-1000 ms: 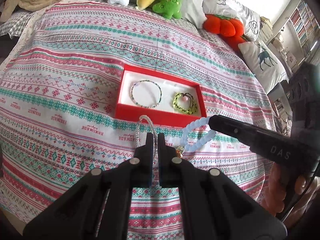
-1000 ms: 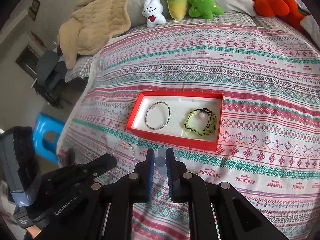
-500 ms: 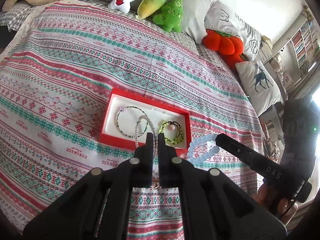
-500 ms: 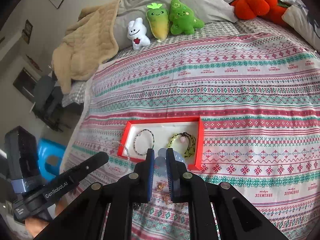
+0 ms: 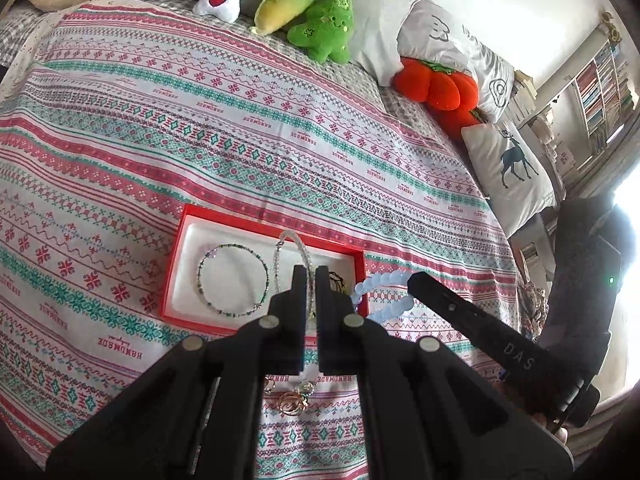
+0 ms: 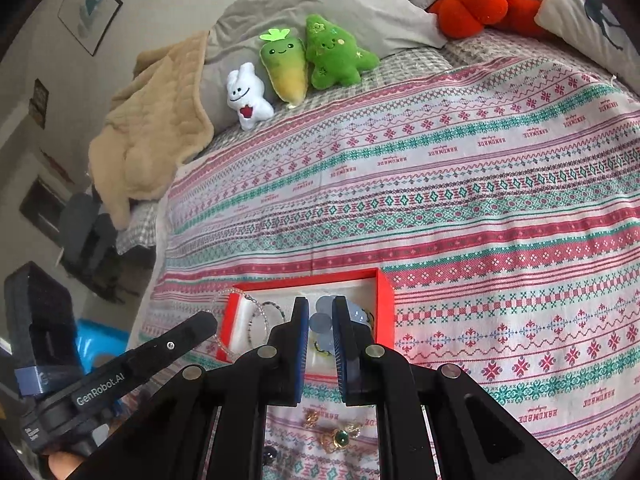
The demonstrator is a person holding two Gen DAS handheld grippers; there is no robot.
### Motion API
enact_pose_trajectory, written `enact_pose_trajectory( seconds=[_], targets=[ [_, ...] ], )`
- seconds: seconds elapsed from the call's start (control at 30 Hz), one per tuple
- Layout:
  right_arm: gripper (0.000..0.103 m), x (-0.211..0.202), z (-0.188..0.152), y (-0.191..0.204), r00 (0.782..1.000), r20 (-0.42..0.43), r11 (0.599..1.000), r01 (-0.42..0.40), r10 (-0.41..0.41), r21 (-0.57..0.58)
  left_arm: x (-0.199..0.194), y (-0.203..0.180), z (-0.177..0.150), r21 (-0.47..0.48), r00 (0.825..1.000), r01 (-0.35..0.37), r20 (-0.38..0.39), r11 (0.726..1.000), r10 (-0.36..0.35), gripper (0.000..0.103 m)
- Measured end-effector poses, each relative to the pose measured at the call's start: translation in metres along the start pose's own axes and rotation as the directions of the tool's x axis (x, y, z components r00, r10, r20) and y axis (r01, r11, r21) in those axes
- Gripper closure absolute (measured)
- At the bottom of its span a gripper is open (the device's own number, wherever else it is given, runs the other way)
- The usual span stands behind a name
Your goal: Organize jewelry
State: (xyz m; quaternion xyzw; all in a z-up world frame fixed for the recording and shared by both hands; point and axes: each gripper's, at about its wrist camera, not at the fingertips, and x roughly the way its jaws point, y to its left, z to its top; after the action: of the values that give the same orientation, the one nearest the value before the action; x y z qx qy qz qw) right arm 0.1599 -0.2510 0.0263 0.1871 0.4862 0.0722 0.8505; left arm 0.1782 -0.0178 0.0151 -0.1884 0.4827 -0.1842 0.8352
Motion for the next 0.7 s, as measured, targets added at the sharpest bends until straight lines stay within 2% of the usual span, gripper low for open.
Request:
enact_pose_trajectory(
  seconds=[0.33, 0.57, 0.7],
  targets=[
    [0.091, 0.011, 0.000, 0.003, 1.000, -0.010, 1.000, 0.020, -0.021, -0.014, 0.013, 0.026, -0.001, -0.045, 0.999, -0.032, -0.038, 0.998, 0.030, 0.098],
    [0.091, 0.011, -0.001, 0.005, 0.999, 0.001, 0.999, 0.034, -0.034, -0.021, 0.014, 0.023, -0.001, -0.038, 0.999, -0.022, -0.040, 0.999, 0.020, 0.098],
    [0.091, 0.012, -0.003, 0.009, 1.000, 0.002, 0.999, 0.026, -0.026, -0.028, 0.017, 0.024, -0.001, -0.032, 0.998, -0.045, -0.042, 0.998, 0.044, 0.098]
  ],
)
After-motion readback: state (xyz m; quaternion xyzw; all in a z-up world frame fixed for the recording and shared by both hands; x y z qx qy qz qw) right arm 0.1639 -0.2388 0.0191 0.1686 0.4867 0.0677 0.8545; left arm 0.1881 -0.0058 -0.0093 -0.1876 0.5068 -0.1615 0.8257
